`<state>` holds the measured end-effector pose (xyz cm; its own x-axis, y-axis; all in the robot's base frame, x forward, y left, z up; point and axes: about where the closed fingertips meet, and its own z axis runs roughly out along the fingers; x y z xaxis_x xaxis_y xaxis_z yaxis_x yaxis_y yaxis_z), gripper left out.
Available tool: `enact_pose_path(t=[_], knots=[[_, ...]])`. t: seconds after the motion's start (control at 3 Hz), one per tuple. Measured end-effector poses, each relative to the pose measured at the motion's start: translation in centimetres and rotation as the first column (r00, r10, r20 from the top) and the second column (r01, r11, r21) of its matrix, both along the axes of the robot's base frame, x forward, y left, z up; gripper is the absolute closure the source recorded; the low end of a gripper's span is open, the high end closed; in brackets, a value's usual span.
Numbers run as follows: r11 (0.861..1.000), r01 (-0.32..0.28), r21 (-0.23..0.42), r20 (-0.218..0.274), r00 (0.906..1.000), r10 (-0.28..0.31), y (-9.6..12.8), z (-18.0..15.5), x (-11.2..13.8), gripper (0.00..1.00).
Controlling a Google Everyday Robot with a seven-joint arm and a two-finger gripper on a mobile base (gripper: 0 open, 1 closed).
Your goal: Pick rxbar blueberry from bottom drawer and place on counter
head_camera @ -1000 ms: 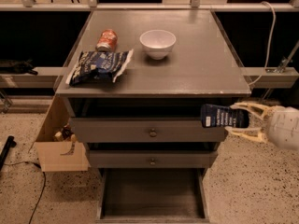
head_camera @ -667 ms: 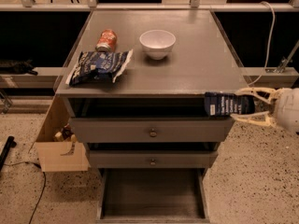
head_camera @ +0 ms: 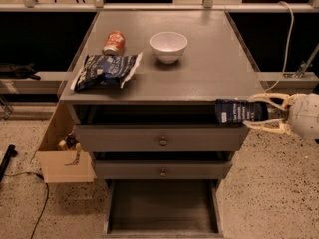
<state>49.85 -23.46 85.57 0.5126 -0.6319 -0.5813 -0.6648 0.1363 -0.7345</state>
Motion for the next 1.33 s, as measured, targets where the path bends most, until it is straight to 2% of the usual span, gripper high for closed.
enact_pose_path(t=[0.33,0.67,1.0,1.33], knots=[[0.999,-0.025,-0.040,-0.034,0.9991,0.024,1.0,0.4,1.2,1.00],[0.997,-0.079,-0.021,-0.076,0.9941,0.078,4.4,1.8,4.3,1.00],[0.997,-0.079,-0.021,-0.076,0.9941,0.078,4.4,1.8,4.3,1.00],[0.999,-0.034,0.028,-0.022,0.9992,0.035,5.0,3.0,4.8,1.00]])
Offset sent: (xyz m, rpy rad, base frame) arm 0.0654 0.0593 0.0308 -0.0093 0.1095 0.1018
